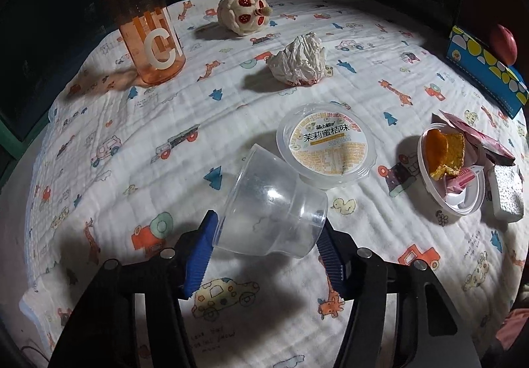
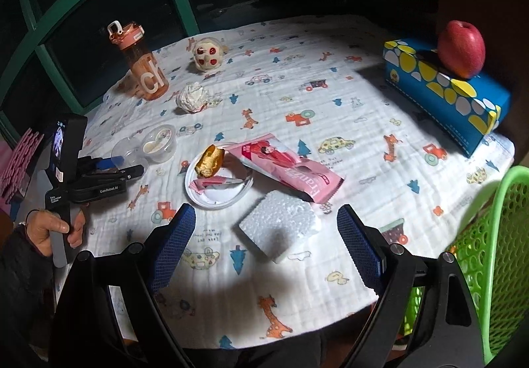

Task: Collect trash
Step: 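Lift the clear cup with the left tool while the right tool approaches the second pudding cup, then grasp the second sealed pudding cup with the right tool while the left tool holds the cup, then carry the pudding cup into the green basket and open the right tool while the left tool drops the cup, then move both tools back over the table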

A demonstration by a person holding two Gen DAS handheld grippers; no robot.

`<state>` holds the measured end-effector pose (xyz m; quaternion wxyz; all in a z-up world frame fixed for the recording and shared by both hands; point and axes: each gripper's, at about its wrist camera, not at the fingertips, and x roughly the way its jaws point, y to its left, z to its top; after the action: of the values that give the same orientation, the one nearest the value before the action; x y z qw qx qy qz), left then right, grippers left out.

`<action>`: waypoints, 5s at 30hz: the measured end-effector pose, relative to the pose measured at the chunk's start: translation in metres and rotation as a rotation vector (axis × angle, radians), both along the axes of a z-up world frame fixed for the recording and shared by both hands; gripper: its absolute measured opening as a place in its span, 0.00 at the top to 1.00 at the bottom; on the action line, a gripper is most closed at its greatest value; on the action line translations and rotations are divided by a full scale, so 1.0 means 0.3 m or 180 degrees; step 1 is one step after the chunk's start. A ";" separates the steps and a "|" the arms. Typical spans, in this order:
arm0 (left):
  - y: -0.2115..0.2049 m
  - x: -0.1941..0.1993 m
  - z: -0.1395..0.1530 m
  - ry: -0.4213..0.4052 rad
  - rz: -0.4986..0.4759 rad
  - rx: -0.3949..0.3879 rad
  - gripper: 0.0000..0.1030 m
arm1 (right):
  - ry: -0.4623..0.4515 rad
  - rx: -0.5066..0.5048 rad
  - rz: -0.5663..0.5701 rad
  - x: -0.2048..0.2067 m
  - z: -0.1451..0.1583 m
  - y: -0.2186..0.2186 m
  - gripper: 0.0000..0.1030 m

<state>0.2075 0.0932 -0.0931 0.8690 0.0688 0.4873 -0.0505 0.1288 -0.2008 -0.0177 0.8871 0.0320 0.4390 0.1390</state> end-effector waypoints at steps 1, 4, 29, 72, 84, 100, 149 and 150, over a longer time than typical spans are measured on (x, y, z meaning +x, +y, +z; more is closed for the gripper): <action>0.004 -0.006 0.005 -0.0021 0.0007 -0.0015 0.45 | -0.0003 0.0000 0.0030 0.010 -0.001 0.013 0.16; 0.020 -0.024 0.027 -0.0054 0.0047 -0.0077 0.46 | 0.0001 0.0008 0.0164 0.051 -0.005 0.067 0.16; 0.214 -0.140 0.143 -0.0197 0.0588 -0.0459 0.46 | 0.0234 -0.0164 0.1236 0.382 -0.204 0.646 0.16; -0.159 -0.216 0.207 -0.0216 -0.0033 -0.0633 0.46 | 0.0146 0.0034 0.0444 0.096 -0.080 0.202 0.36; -0.409 -0.249 0.223 -0.0181 -0.0524 -0.0666 0.46 | 0.0060 0.0072 -0.0139 -0.050 -0.029 -0.080 0.36; -0.751 -0.257 0.280 -0.0194 -0.1189 -0.0768 0.46 | -0.0056 -0.0015 -0.1188 -0.215 0.025 -0.538 0.36; -1.546 -0.329 0.275 0.0199 -0.2505 -0.0889 0.36 | 0.0011 -0.0033 -0.2233 -0.550 -0.005 -0.976 0.26; -1.534 -0.329 0.277 0.0178 -0.2483 -0.0876 0.34 | 0.0014 -0.0031 -0.2209 -0.546 -0.004 -0.969 0.26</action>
<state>0.1086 -0.3669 -0.0101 0.7723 0.1300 0.4369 -0.4425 -0.0349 -0.4914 -0.0188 0.8807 0.1754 0.4045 -0.1731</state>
